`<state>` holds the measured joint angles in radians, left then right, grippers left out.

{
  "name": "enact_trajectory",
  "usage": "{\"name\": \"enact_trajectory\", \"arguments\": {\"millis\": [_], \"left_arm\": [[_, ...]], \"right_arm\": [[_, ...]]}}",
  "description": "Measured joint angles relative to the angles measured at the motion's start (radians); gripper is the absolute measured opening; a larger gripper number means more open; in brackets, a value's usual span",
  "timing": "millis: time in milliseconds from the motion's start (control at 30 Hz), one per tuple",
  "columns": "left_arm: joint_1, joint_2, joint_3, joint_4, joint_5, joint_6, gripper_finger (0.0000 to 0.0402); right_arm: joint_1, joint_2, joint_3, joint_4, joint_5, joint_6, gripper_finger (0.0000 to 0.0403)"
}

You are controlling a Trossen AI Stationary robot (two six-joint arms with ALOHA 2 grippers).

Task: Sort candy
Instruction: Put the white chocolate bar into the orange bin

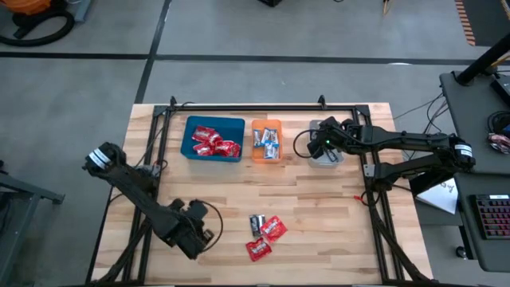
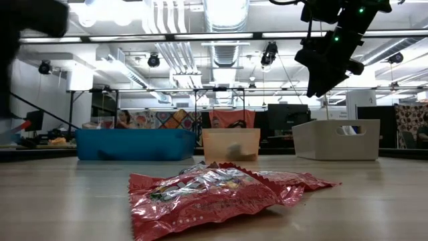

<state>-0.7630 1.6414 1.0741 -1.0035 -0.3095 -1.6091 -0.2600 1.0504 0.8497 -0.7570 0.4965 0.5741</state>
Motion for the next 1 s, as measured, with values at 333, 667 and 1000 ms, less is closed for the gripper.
{"name": "enact_trajectory", "arguments": {"millis": [333, 667, 1000], "left_arm": [[0.053, -0.201, 0.003, 0.036, -0.444, 0.263, 0.0000], [0.109, -0.170, -0.010, 0.060, -0.336, 0.439, 0.0012], [0.119, -0.073, -0.118, 0.267, -0.369, 0.688, 0.0048]], "right_arm": [[0.016, 0.000, -0.014, 0.023, -0.033, -0.057, 0.0155], [0.060, 0.000, -0.056, 0.045, -0.052, -0.070, 0.0155], [0.062, 0.000, -0.069, 0.063, -0.052, -0.070, 0.0155]]}}
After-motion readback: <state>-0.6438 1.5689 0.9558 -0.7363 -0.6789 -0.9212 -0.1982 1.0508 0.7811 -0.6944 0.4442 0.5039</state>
